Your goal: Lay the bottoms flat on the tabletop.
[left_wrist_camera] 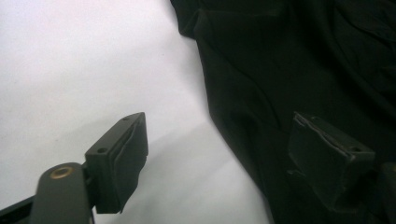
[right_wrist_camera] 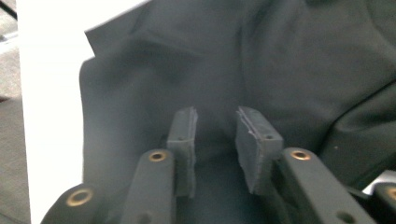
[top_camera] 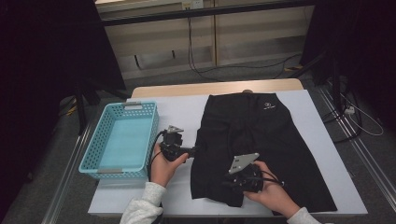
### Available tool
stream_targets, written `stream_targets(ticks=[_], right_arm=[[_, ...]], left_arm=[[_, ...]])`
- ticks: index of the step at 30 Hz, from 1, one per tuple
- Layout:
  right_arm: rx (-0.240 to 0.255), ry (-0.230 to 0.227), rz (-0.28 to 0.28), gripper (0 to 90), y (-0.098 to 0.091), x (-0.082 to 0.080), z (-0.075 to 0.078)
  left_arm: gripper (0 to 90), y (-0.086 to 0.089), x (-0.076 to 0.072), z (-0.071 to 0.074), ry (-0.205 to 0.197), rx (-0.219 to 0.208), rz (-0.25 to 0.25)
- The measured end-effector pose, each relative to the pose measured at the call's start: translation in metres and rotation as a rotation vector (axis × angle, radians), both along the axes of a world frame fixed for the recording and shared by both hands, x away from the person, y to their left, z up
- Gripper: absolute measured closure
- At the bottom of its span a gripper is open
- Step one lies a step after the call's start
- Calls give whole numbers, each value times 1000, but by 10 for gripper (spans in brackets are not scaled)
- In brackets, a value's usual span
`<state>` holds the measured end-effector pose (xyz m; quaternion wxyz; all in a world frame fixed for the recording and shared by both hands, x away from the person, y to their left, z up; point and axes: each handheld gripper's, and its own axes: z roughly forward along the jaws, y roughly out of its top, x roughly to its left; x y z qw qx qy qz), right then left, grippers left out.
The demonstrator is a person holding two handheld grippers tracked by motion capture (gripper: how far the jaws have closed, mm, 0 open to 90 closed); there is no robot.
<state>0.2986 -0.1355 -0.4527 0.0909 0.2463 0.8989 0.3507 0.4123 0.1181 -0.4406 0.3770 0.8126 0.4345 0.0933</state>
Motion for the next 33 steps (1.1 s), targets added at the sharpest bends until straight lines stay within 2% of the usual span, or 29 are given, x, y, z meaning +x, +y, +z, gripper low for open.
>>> stream_targets(ticks=[3, 4, 5, 12, 16, 20, 25, 28, 29, 33], right_arm=[[-1, 3, 0, 818, 1, -1, 1], [-2, 17, 6, 885, -1, -2, 2], [-7, 25, 10, 895, -3, -1, 2], [-5, 62, -47, 900, -28, -1, 5], [-27, 58, -38, 900, -30, -3, 6], [-19, 65, -39, 900, -32, -5, 5], [-22, 61, -48, 898, -35, -5, 5], [-53, 53, -95, 900, -41, -4, 7], [-50, 55, -102, 900, -43, -3, 8], [-44, 49, -114, 900, -46, -1, 7]], left_arm=[[196, 1, -1, 1, -3, 2, 3], [193, 1, -1, 0, -2, 3, 2], [191, 0, -1, 0, 2, 3, 3], [186, -4, -2, -2, 13, 10, -11], [181, -4, -4, -4, 22, 14, -12], [184, -4, -5, -6, 25, 10, -9], [239, -8, -7, -9, 41, 19, -25], [255, -10, -8, -11, 38, 33, -28], [266, -11, -9, -11, 43, 28, -34], [401, -15, -11, -10, 51, 20, -38]])
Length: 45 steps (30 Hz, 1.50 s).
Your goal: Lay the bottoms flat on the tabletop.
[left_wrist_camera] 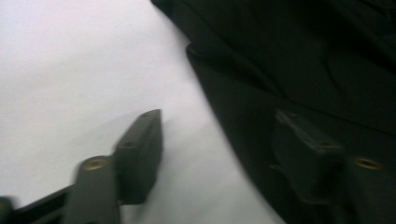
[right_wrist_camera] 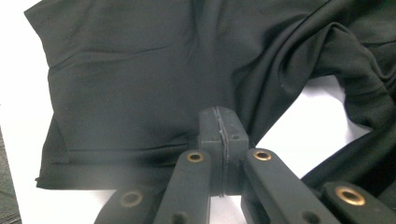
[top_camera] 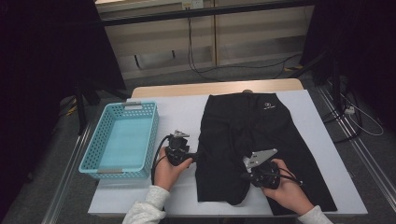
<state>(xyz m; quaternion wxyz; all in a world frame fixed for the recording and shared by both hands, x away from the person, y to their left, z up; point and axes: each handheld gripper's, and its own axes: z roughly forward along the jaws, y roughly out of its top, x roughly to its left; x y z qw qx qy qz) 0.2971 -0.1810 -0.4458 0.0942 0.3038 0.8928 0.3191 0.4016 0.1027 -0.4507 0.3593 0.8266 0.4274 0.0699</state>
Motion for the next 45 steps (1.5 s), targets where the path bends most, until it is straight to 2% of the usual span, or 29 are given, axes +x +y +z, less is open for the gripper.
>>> stream_targets(ticks=[1, 3, 4, 5, 7, 8, 9, 11, 16, 18, 20, 21, 22, 24, 27, 33, 35, 38, 39, 40, 42, 45], right_arm=[[-3, -4, -1, 900, 0, 0, 0], [0, -2, -12, 900, 1, 0, -1], [3, -2, -12, 900, 1, 0, -1], [5, -5, -7, 900, 2, 0, -2], [-5, -14, 6, 900, 4, 0, -1], [-5, -14, 6, 900, 4, 0, -2], [-5, -14, 8, 900, 5, 0, -2], [-2, -15, 10, 900, 4, 1, -2], [5, -37, -25, 900, 2, 4, 0], [1, -37, -34, 900, 0, 5, 0], [3, -34, -42, 900, -2, 5, -1], [-6, -34, -41, 900, -3, 4, 0], [-15, -38, -41, 900, -3, 4, 1], [-16, -44, -37, 896, -3, 3, 1], [22, -56, -27, 828, 0, 1, 3], [87, -59, 35, 693, 16, -5, 7], [89, -50, 52, 649, 24, -5, 4], [68, -29, 73, 631, 33, -3, -3], [56, -22, 74, 647, 36, -3, -7], [64, -35, 77, 698, 36, -3, -7], [44, -35, 68, 864, 37, -1, -6], [62, -13, 46, 900, 34, 6, -5]], left_arm=[[430, -2, -1, 0, 4, -8, 4], [528, -7, -3, 0, -20, 27, -1], [583, -9, -3, 0, -12, 14, 6], [674, -10, -2, -1, 19, -18, -8], [798, -13, -2, -1, 20, -8, -6], [851, -14, 0, -1, 47, -28, -14], [892, -16, 1, -1, 53, -33, -12], [900, -18, 5, 1, 52, -35, -15], [900, -16, 16, 13, -14, -126, -2], [859, -14, 18, 12, -37, -119, 8], [657, -10, 19, 9, -33, -105, 28], [600, -7, 17, 9, -36, -86, 28], [586, -5, 16, 9, -37, -75, 25], [460, 1, 11, 9, -29, -67, 28], [384, 8, 4, 10, -17, -53, 27], [347, 12, -2, 9, -14, -45, 24], [333, 12, -2, 8, -14, -44, 28], [315, 13, -3, 8, -13, -36, 29], [314, 13, -4, 8, -12, -36, 26], [313, 13, -5, 9, -16, -40, 27], [315, 13, -6, 9, -12, -37, 20], [322, 12, -9, 8, -7, -38, 14]])
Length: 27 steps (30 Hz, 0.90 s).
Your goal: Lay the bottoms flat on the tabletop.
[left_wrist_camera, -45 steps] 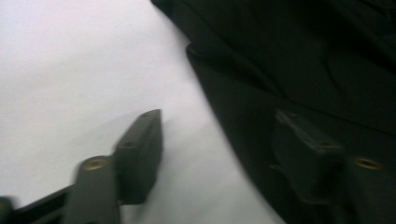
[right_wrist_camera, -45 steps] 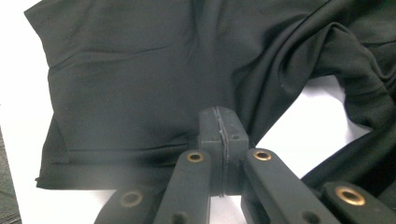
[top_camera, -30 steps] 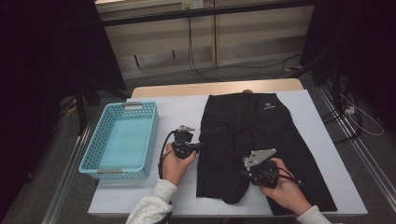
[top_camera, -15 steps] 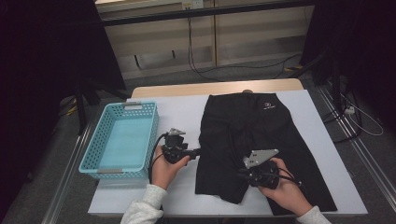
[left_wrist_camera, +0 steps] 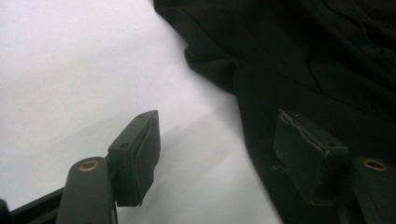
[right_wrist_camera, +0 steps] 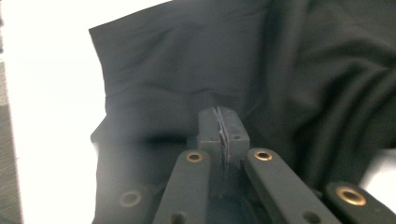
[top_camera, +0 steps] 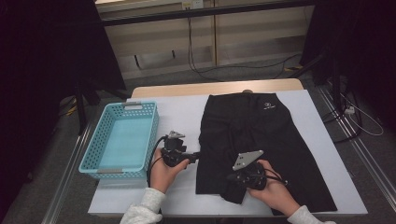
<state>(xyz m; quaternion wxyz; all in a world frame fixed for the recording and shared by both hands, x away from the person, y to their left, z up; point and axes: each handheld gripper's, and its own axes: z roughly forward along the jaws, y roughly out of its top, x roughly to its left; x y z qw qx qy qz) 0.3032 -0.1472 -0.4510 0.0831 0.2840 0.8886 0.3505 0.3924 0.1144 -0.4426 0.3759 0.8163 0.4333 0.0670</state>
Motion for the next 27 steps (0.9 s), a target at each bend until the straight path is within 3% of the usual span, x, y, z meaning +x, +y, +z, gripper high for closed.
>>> stream_targets(ticks=[2, 3, 4, 6, 11, 13, 16, 18, 20, 23, 25, 27], right_arm=[[-5, -37, -48, 900, -6, 4, 4], [4, -29, -60, 900, -11, 6, 6], [-22, -31, -74, 900, -15, 7, 5], [-50, -36, -85, 900, -19, 7, 3], [-27, -31, -84, 897, -26, 7, 1], [-20, -31, -84, 883, -27, 7, 1], [-5, -27, -95, 793, -28, 5, 0], [3, -33, -90, 753, -28, 4, 0], [13, -41, -88, 709, -28, 3, 3], [21, -43, -90, 688, -27, 1, 3], [26, -48, -80, 681, -26, 0, 4], [29, -55, -67, 675, -25, -1, 5]], left_arm=[[321, 0, -3, -1, 8, 2, -17], [319, -2, -5, -2, 7, 6, -22], [319, -3, -6, -3, 10, 8, -28], [318, -5, -9, -4, 19, 15, -35], [326, -15, -13, -7, 23, 24, -58], [377, -17, -15, -7, 29, 24, -63], [485, -19, -18, -6, 43, 25, -70], [604, -23, -20, -6, 62, 15, -83], [653, -27, -22, -6, 71, 22, -114], [773, -31, -24, -7, 70, 24, -116], [877, -31, -23, -7, 109, 4, -128], [894, -31, -23, -7, 117, 4, -124]])
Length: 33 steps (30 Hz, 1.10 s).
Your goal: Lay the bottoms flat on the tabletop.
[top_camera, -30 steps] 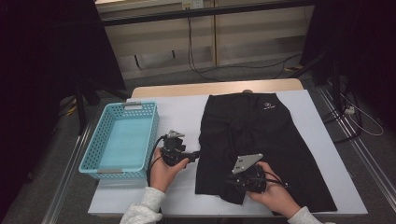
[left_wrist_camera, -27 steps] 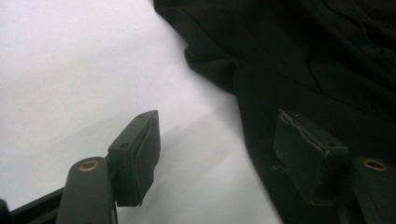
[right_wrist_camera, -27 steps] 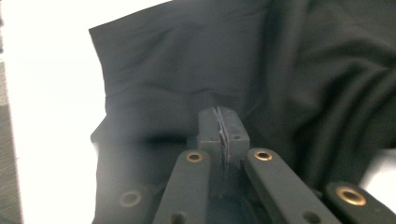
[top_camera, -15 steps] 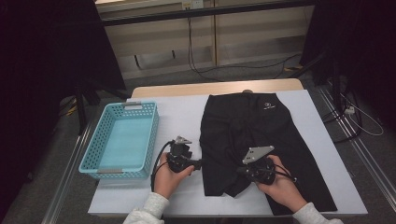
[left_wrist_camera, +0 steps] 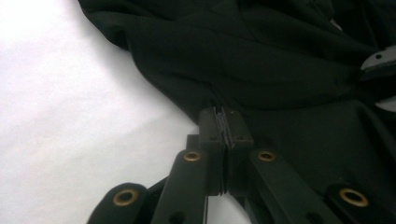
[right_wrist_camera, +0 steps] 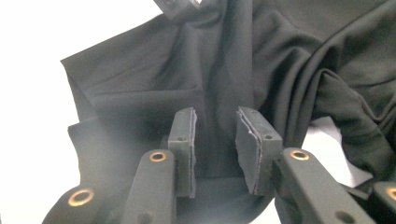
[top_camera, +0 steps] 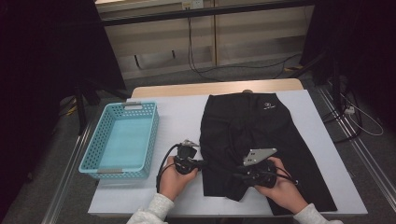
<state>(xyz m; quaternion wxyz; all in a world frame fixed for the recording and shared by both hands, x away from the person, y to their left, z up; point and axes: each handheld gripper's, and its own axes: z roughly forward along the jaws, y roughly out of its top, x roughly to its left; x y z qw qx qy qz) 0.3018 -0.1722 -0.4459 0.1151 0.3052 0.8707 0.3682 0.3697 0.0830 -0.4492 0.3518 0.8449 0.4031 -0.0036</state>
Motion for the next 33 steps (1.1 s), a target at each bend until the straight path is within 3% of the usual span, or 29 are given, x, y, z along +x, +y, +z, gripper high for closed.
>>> stream_targets(ticks=[2, 8, 11, 19, 21, 24, 27, 33], right_arm=[[12, 0, 2, 671, 0, -1, 2], [36, 22, 24, 662, 1, -5, 2], [26, 41, 52, 663, 4, -10, 0], [5, 41, 128, 664, 15, -16, 0], [-7, 69, 131, 670, 16, -17, -3], [-18, 61, 121, 725, 16, -19, -6], [-12, 84, 136, 882, 13, -18, -5], [-48, 77, 149, 899, 8, -18, 0]], left_arm=[[898, 0, 1, 2, 5, 5, 1], [900, 22, 9, 15, 10, -51, 51], [899, 30, 11, 18, 7, -72, 69], [898, 31, 12, 17, 14, -66, 66], [898, 30, 13, 15, 17, -64, 72], [898, 30, 12, 16, 19, -56, 72], [898, 29, 11, 16, 18, -53, 69], [898, 31, 9, 18, 31, -72, 69]])
